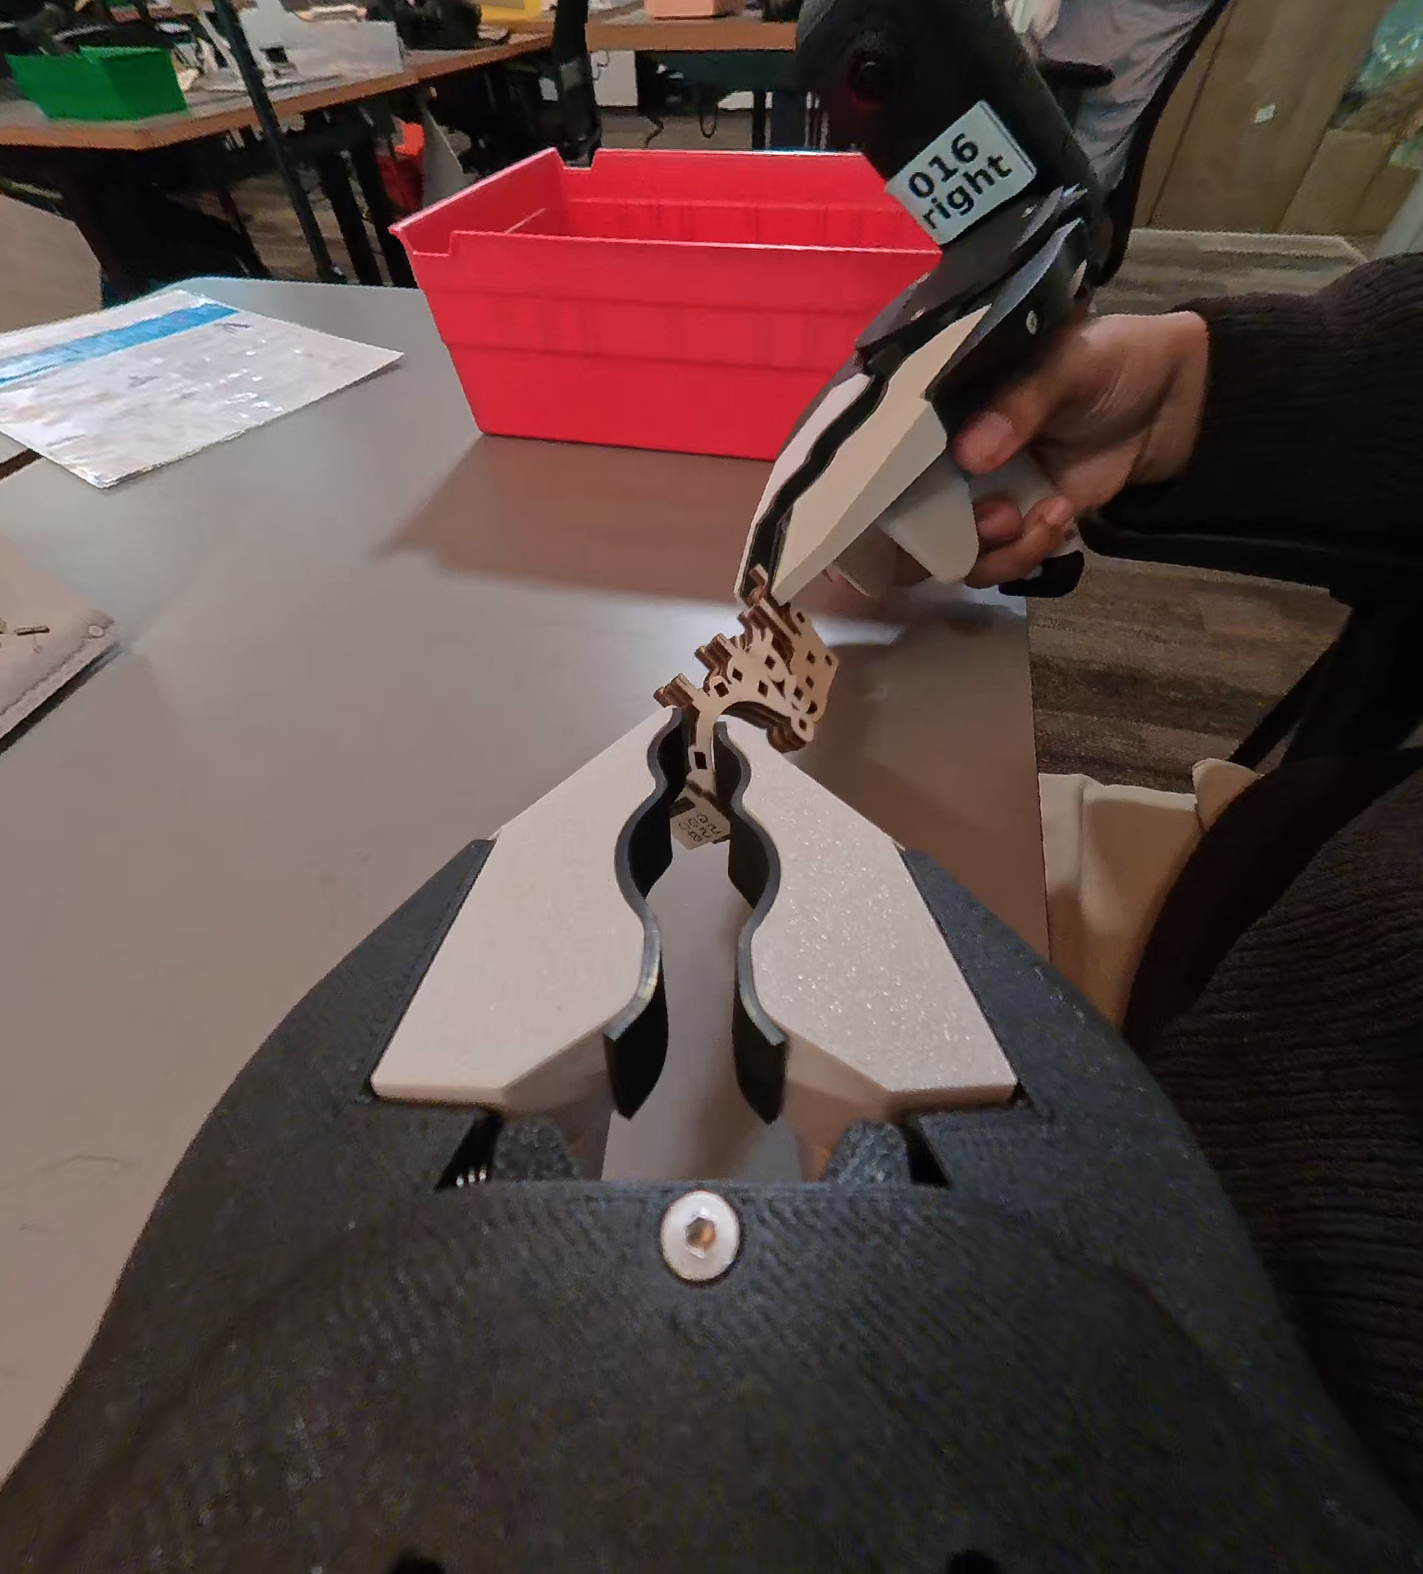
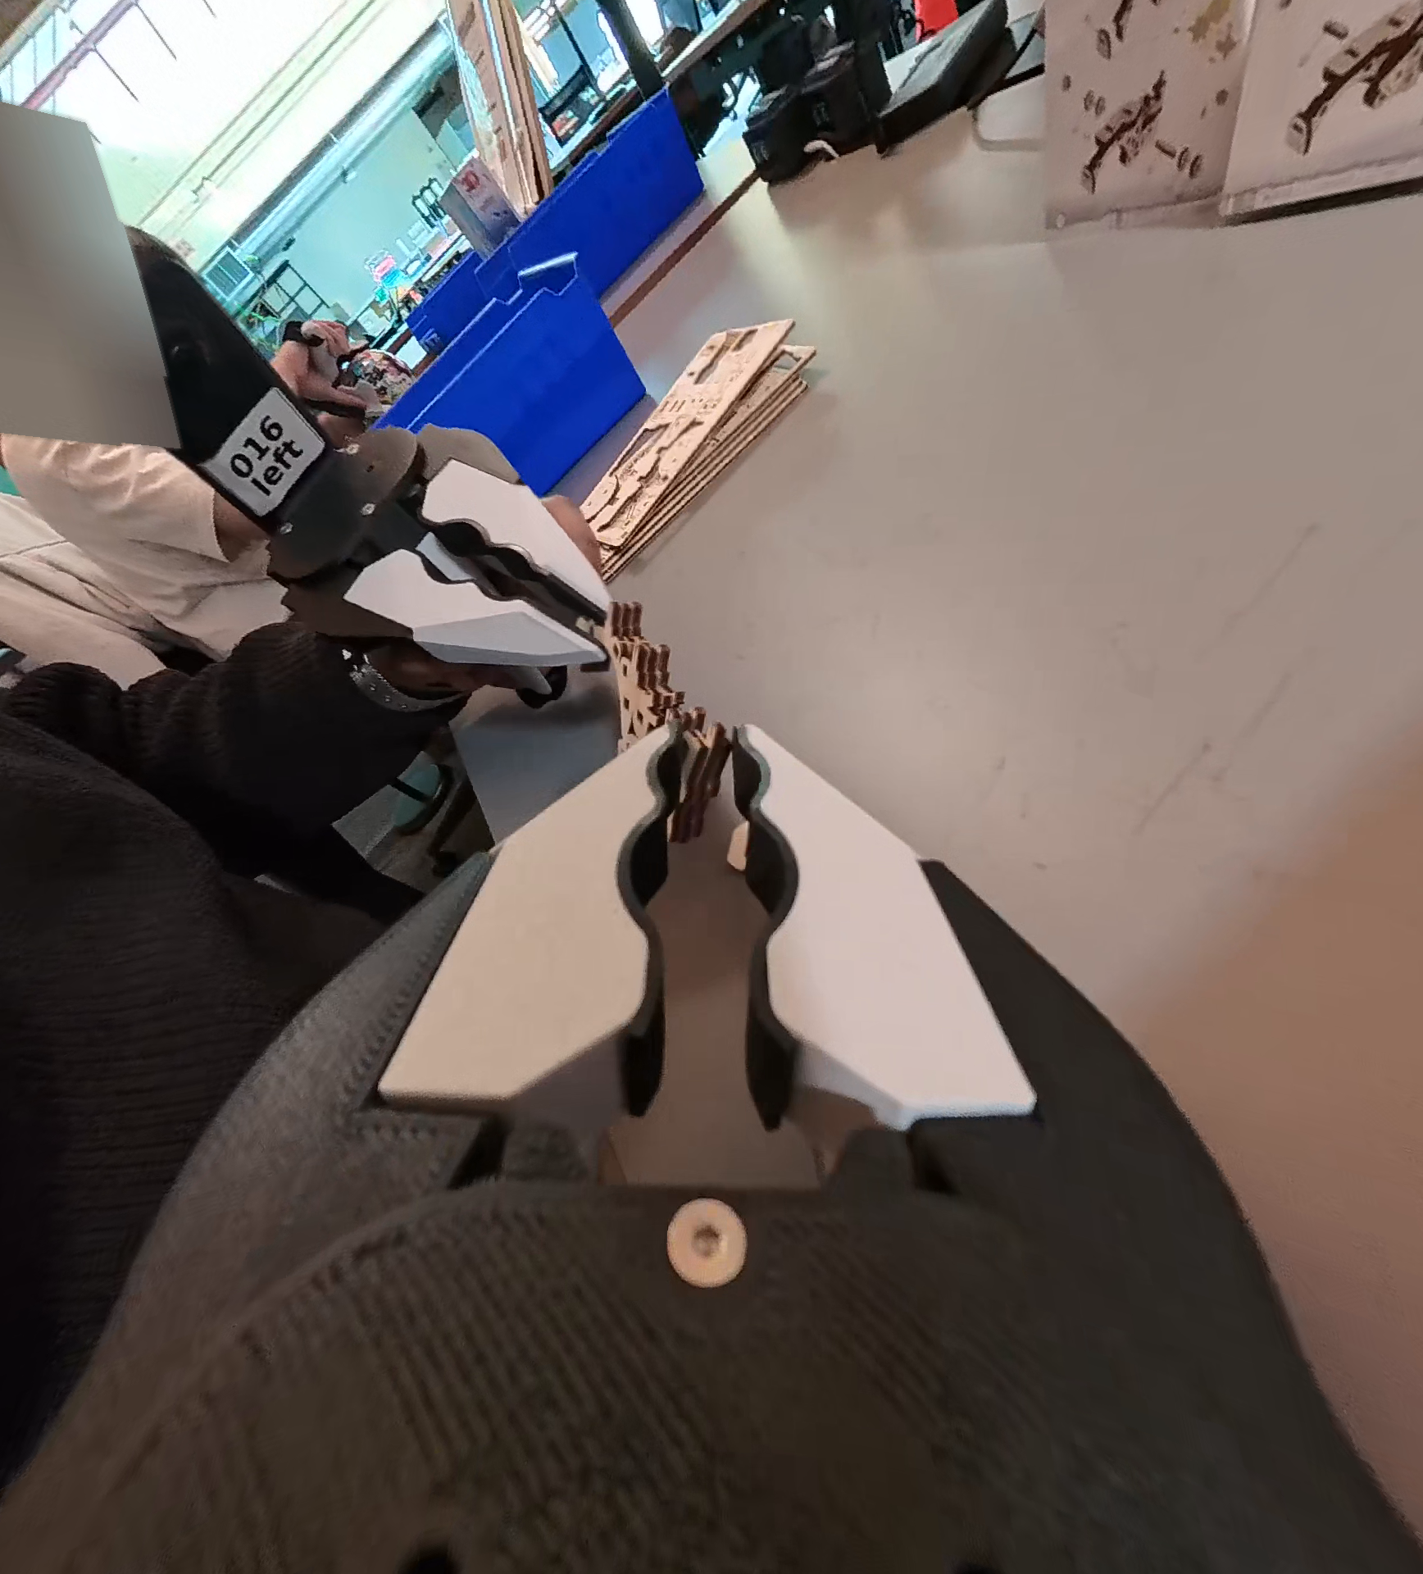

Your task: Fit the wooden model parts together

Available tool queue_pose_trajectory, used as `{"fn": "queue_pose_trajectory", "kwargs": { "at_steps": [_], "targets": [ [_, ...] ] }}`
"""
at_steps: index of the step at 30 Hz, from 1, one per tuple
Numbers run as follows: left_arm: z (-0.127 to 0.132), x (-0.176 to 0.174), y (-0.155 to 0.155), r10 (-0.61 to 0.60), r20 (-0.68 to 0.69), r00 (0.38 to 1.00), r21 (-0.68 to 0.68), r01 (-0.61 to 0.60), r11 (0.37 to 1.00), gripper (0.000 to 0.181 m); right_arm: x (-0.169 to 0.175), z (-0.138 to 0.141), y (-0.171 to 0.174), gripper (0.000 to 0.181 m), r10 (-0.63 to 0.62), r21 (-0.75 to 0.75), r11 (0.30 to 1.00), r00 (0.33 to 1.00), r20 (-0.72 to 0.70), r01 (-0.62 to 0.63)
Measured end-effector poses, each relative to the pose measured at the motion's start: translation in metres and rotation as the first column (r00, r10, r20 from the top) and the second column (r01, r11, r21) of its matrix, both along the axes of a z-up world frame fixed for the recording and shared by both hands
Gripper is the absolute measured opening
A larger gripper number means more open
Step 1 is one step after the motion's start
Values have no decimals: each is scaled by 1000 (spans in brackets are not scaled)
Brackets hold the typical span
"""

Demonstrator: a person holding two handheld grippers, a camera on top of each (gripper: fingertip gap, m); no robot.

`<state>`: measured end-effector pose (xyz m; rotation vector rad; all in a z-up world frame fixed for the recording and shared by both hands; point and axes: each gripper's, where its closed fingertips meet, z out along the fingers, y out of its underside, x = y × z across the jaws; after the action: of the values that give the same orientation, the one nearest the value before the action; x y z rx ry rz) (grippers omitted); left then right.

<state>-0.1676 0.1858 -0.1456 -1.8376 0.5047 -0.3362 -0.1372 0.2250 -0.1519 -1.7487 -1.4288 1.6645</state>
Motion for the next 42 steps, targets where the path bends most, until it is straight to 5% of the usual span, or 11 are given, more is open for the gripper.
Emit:
{"fn": "queue_pose_trajectory", "kwargs": {
  "at_steps": [12, 21, 26, 31, 42],
  "targets": [
    [-16, 4, -4, -56, 109, 992, -137, 71, 988, 42, 3, 11, -13, 10, 84, 151, 986, 993, -87, -70],
    [-8, 15, -13, -129, 263, 956, -169, 178, 969, 16, 3, 13, -21, 10, 116, 322, 944, 984, -135, -67],
    [-15, 19, -13, -137, 243, 960, -192, 186, 963, 24, 5, 22, -24, 10, 131, 342, 938, 973, -192, -58],
    [-15, 24, -17, -168, 217, 961, -182, 209, 961, 11, 6, 18, -26, 10, 149, 396, 916, 972, -183, -66],
    [-37, 32, -23, -216, -46, 975, -204, 203, 958, 8, 15, -28, -35, 26, 227, 556, 804, 973, 38, -210]
  ]
}}
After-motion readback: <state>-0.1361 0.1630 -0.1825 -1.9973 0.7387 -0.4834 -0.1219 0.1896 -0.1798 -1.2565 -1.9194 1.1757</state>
